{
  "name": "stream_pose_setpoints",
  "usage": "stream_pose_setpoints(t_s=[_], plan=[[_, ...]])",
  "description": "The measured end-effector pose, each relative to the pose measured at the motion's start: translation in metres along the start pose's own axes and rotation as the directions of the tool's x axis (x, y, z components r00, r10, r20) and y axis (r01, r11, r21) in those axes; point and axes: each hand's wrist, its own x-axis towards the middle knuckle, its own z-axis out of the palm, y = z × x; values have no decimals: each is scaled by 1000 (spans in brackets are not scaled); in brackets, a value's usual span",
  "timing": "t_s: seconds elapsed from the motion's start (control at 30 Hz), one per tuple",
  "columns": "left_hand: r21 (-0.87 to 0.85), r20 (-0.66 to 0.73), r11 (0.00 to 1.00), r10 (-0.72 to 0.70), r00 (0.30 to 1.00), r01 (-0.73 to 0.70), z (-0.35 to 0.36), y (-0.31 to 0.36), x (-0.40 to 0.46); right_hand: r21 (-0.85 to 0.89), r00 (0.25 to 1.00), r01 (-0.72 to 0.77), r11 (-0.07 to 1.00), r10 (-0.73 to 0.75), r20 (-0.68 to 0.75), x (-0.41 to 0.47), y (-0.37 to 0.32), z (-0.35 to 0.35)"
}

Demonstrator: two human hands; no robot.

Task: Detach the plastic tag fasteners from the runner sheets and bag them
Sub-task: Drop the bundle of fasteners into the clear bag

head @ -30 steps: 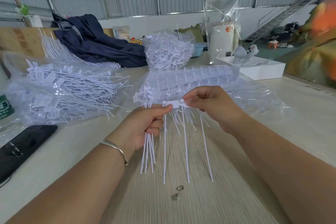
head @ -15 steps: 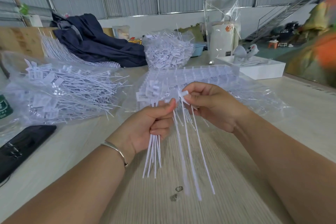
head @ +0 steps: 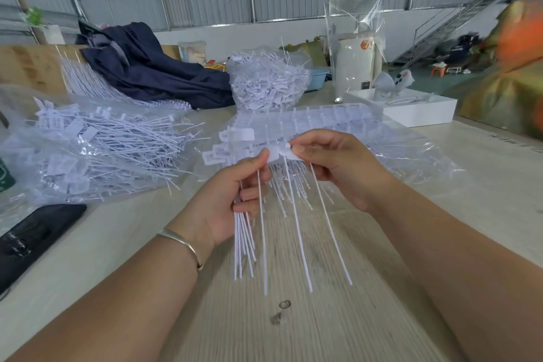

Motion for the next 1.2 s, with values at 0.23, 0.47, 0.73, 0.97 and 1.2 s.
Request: stream_pose_setpoints(t_s=[0.23,0.47,0.73,0.97,1.2], plan=[[224,-105,974,51,993,-27,-6,0,5,-217,1000,0,976,0,3,-2,-4,1],[316,-64,948,-7,998,27,-9,1,4,-265,982,-186,946,187,-22,-1,-26,7],[299,-194,954,75,978,-14,-16,5,5,-185,967,-223,957,194,-163,6,-20,-4],[160,-139,974,-136,981,158,-6,-1,6,-186,990,-117,976,99,-103,1,-1,-2],[200,-144,973,-92,985,120,-3,-4,6,-222,994,-112,969,113,-9,1,4,3]])
